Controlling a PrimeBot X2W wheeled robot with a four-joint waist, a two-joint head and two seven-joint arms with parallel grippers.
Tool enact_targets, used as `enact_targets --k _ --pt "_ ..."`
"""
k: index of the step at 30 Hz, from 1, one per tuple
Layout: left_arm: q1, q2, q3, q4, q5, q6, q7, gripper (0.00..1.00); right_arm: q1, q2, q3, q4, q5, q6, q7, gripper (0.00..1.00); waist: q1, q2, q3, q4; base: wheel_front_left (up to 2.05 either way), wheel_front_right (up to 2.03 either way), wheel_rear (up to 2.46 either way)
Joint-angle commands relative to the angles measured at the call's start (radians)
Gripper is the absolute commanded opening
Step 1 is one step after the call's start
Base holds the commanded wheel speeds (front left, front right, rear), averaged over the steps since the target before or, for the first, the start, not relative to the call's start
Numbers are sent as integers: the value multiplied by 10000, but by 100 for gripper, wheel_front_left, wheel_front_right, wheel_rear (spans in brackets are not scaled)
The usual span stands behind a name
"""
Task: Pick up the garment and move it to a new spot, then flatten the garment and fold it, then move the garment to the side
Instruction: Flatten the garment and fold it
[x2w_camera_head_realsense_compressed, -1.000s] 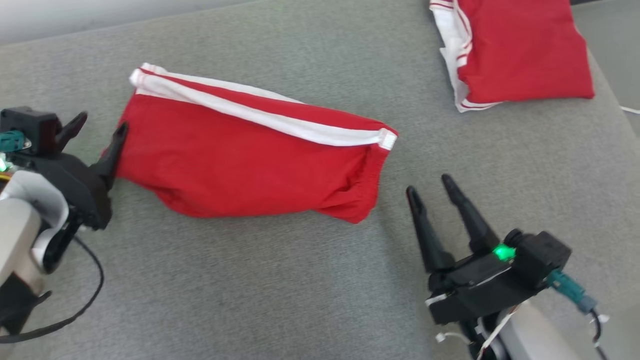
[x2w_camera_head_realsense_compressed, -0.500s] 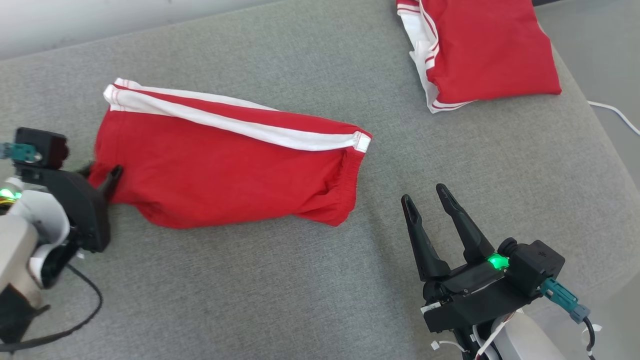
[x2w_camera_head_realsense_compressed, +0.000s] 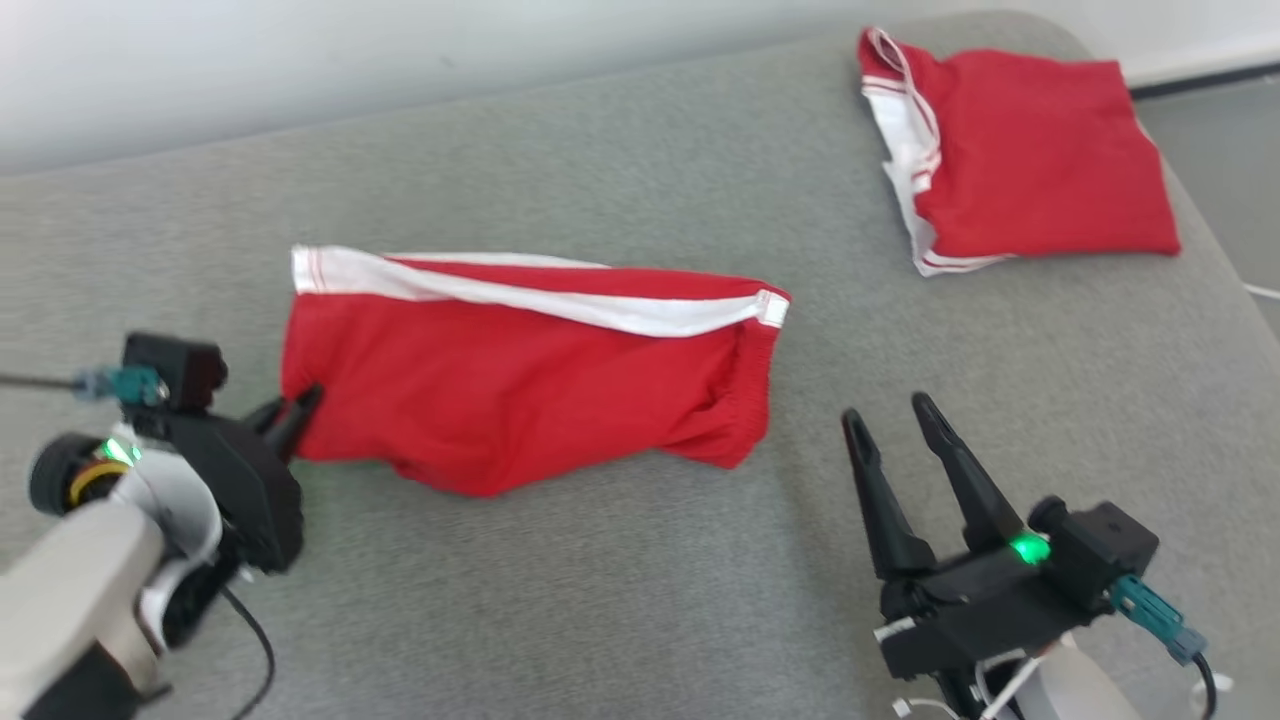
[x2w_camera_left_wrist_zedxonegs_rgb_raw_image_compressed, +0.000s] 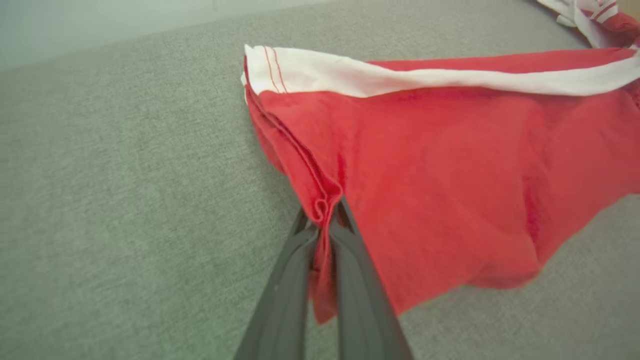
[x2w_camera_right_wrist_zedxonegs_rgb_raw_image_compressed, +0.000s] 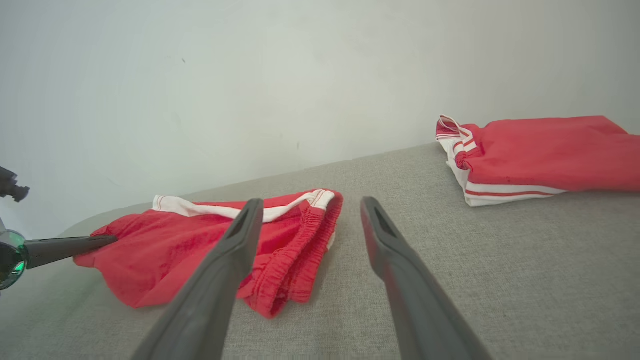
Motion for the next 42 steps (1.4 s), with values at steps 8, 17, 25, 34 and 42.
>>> enact_targets --k 8,17,25,34,42 --pt "1782 192 164 -1709 -176 1076 -1073 0 956 357 -991 182 -183 -29 -40 100 1 0 -661 975 0 0 0" --pt "3370 290 215 -3103 -465 2087 -1717 0 1637 620 -1568 268 -363 -29 -41 100 1 0 -910 1351 0 0 0" --pt "3669 -79 528 -2635 679 2686 -3426 100 1475 602 -1533 256 -493 -30 -41 100 1 0 -1091 1514 0 0 0" --pt "4856 -1390 3524 -3511 3185 3299 -3592 100 1477 816 -1930 62 -657 -30 -41 100 1 0 -1192 1816 0 0 0" --pt "6910 -3043 6188 -4780 6406 2953 -3597 100 1654 1177 -2354 112 -801 -30 -41 100 1 0 -1408 2027 0 0 0"
